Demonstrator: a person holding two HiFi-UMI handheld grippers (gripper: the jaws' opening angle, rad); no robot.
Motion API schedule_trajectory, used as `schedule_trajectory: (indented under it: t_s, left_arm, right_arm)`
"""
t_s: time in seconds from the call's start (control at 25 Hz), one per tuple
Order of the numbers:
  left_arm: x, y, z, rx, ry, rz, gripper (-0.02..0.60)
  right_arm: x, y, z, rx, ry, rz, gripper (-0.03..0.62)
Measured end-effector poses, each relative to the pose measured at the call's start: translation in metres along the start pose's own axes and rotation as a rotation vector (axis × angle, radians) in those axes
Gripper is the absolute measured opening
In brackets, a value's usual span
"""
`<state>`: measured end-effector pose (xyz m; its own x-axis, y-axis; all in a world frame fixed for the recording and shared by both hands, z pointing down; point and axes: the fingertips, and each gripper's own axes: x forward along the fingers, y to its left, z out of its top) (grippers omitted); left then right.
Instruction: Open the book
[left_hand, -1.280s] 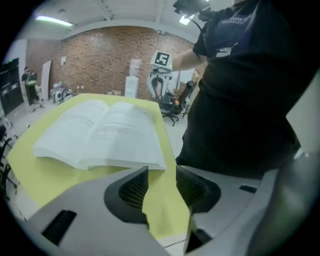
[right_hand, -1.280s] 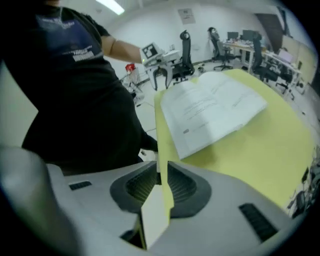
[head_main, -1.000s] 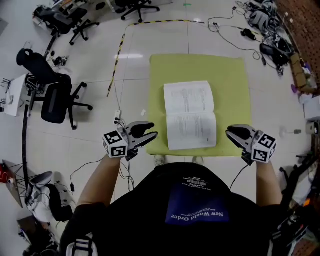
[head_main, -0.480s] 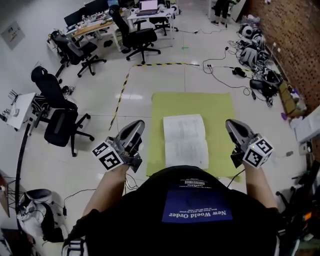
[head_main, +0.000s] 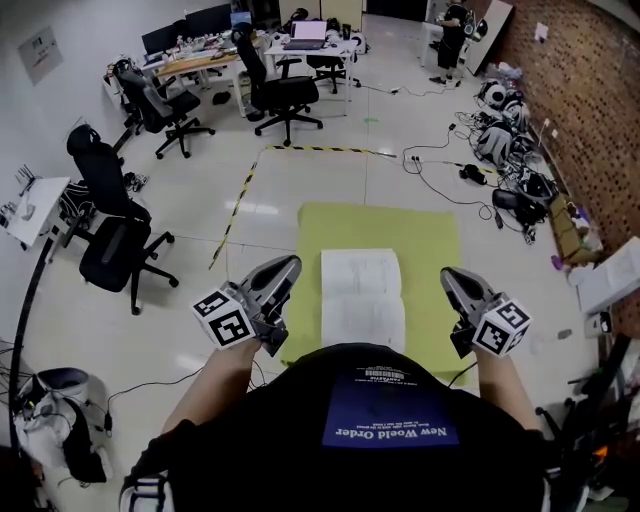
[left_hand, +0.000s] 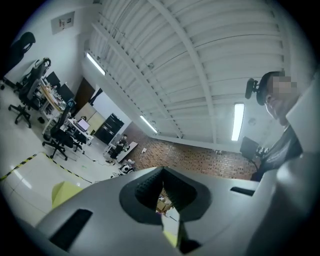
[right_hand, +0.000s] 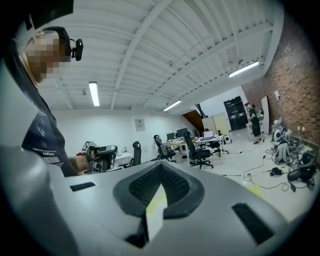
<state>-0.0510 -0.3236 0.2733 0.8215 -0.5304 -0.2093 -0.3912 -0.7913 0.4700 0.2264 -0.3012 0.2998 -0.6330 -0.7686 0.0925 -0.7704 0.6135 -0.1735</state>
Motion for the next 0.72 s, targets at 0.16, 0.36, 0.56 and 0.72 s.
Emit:
schedule_trajectory:
  t_s: [0.16,0.36,0.56,0.72]
  left_arm:
    - [-0.003,0.001,-0.001,-0.013,0.002,0.012,0.006]
    - [-0.004,0.003,-0.008,-0.036,0.011,0.026,0.006]
    - [-0.002,0.005,-0.013,-0.039,0.024,0.022,0.008]
    - [0.002,0.006,-0.012,-0.041,0.024,0.018,0.006]
  right_arm:
    - [0.002,0.003,-0.003,-0.01,0.019,0.016,-0.015]
    - [0.005,0.001,-0.008,-0.015,0.039,0.019,-0.015]
    - [0.009,-0.003,-0.011,-0.017,0.048,0.015,-0.015]
    - [0.011,-0.005,-0.009,-0.023,0.048,0.018,-0.015]
